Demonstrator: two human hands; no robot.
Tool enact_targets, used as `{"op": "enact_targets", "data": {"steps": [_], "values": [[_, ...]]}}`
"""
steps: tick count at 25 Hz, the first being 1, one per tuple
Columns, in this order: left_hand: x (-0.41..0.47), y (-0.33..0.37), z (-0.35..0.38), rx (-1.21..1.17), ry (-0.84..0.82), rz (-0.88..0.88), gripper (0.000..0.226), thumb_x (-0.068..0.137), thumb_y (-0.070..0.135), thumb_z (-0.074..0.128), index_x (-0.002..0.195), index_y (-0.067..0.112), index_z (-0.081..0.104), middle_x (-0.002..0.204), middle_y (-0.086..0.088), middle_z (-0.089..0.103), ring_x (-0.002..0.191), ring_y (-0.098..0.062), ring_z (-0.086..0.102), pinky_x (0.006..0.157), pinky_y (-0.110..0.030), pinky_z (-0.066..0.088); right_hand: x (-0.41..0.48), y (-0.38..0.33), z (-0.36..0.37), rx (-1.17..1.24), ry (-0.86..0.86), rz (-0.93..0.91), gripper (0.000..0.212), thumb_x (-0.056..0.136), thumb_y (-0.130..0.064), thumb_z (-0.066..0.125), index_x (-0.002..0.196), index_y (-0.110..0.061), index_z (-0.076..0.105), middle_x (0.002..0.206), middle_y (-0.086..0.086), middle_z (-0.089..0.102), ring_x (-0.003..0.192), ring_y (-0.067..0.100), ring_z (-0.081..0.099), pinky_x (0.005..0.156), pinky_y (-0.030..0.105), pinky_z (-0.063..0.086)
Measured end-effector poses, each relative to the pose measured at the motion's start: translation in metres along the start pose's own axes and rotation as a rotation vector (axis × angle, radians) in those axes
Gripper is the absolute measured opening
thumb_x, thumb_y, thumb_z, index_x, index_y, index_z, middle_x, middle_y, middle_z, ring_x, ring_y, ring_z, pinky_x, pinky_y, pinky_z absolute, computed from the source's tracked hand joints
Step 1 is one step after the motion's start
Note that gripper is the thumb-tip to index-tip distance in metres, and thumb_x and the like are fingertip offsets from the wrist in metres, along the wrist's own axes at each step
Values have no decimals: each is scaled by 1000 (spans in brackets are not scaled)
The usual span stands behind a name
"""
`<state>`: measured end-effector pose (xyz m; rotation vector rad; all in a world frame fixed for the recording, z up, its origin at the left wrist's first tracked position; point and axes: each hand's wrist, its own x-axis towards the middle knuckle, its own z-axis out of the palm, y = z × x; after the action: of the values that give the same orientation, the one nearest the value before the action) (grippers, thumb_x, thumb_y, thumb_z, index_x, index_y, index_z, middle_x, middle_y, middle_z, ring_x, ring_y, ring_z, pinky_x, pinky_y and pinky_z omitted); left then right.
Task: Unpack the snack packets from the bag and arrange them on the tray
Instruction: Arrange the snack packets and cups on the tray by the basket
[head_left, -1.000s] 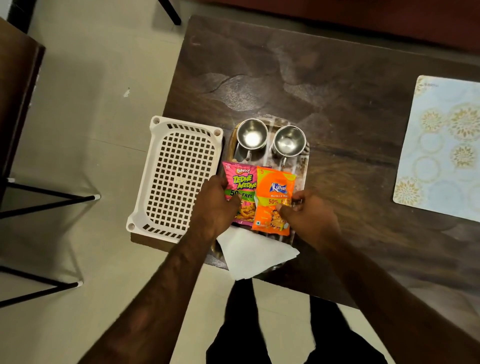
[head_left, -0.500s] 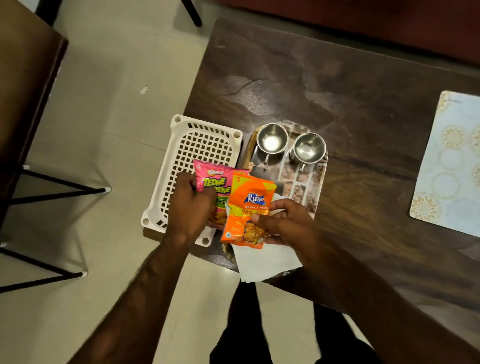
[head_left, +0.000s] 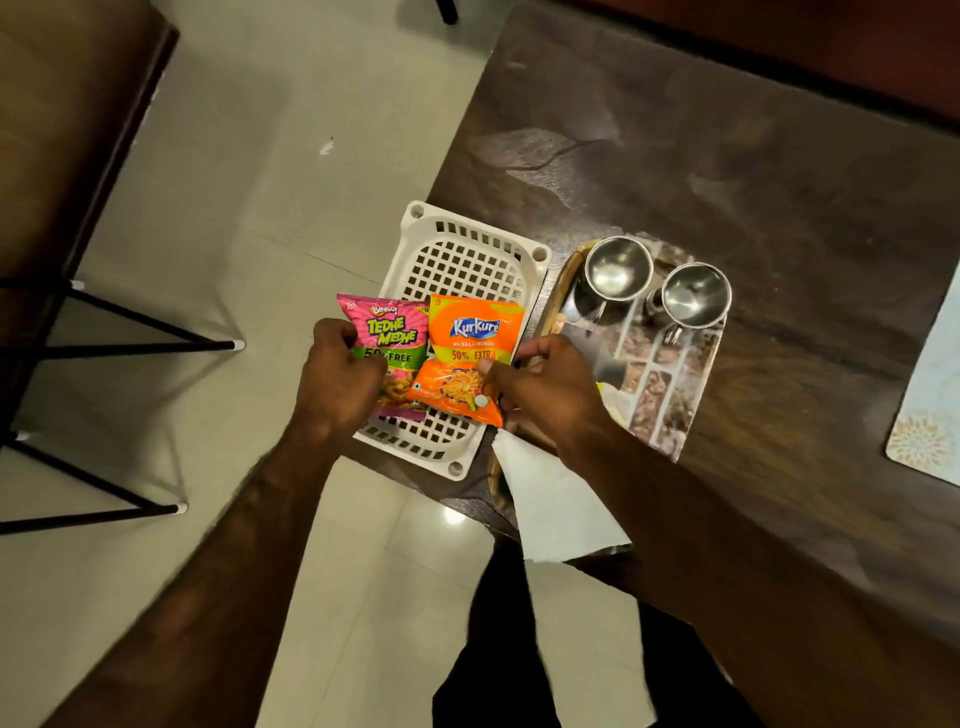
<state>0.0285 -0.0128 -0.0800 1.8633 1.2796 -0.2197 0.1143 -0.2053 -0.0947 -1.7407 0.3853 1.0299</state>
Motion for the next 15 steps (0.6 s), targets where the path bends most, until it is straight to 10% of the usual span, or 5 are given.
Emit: {"op": "enact_targets", "data": {"steps": [5, 9, 15], "values": [[-17, 18, 1, 348, 274, 294, 50, 77, 14, 60, 126, 7, 51, 126, -18, 52, 116, -38, 52, 97, -51, 47, -20, 8, -49, -140, 93, -109, 28, 83, -27, 78, 104, -26, 60, 93, 6, 73, 85, 26, 73, 77, 54, 61], [-39, 69, 47, 254, -97, 536, 42, 84, 14, 66, 125, 13, 55, 123, -6, 54, 115, -26, 56, 98, -43, 49, -24, 10, -111, -234, 384, -247, 27, 83, -27, 75, 104, -32, 59, 78, -3, 68, 74, 18, 69, 76, 52, 59], [-38, 140, 140, 471, -250, 660, 82, 80, 29, 74, 150, 17, 33, 145, -13, 41, 133, -35, 43, 106, -49, 43, 12, -1, -164, -483, 444, -299, 87, 72, -49, 82, 143, -24, 38, 137, 4, 43, 107, 10, 49, 91, 31, 46]]}}
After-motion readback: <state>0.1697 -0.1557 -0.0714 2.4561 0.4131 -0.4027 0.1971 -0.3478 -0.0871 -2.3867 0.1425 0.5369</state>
